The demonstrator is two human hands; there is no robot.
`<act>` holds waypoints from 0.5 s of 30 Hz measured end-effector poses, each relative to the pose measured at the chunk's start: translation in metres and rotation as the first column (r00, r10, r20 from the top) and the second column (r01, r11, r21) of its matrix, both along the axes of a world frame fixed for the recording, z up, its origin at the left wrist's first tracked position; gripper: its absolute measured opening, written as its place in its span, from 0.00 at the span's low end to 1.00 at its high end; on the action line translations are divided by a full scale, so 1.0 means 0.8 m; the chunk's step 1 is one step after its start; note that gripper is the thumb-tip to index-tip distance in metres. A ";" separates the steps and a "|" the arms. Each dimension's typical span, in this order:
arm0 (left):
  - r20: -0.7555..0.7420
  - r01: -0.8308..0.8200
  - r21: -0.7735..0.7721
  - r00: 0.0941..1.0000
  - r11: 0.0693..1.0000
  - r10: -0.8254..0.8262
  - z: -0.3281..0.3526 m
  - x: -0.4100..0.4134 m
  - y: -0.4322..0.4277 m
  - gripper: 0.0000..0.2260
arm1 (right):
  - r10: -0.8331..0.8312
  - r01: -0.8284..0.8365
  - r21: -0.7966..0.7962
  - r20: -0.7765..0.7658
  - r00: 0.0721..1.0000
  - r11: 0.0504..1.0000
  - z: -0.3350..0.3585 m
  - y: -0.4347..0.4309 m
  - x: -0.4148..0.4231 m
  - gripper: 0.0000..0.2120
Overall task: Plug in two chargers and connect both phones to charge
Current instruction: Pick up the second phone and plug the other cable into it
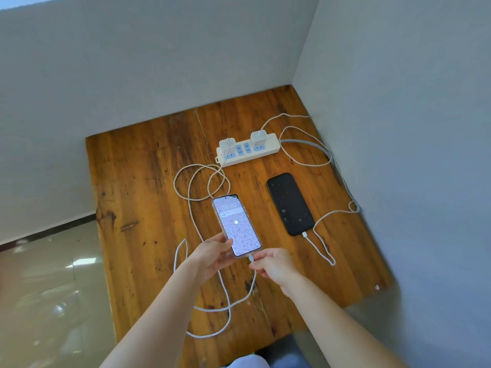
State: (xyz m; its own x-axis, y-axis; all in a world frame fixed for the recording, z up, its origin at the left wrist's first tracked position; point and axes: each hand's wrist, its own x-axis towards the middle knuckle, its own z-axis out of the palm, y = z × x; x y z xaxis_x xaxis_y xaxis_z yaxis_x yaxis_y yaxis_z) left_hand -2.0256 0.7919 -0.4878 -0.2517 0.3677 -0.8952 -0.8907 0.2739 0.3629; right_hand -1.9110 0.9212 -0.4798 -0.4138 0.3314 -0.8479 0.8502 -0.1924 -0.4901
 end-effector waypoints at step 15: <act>-0.260 -0.088 -0.318 0.966 0.944 0.002 -0.019 0.015 0.018 0.15 | 0.017 -0.026 0.159 0.057 0.998 0.987 -0.044 -0.026 -0.021 0.04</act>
State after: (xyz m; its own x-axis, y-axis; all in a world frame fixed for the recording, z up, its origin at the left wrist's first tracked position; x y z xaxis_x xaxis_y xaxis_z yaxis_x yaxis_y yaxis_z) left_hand -2.0138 0.8062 -0.5029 -0.4947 0.0516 -0.8676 -0.7951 0.3761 0.4757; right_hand -1.9276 0.9007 -0.5153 -0.3760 0.4556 -0.8069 0.8799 -0.0974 -0.4650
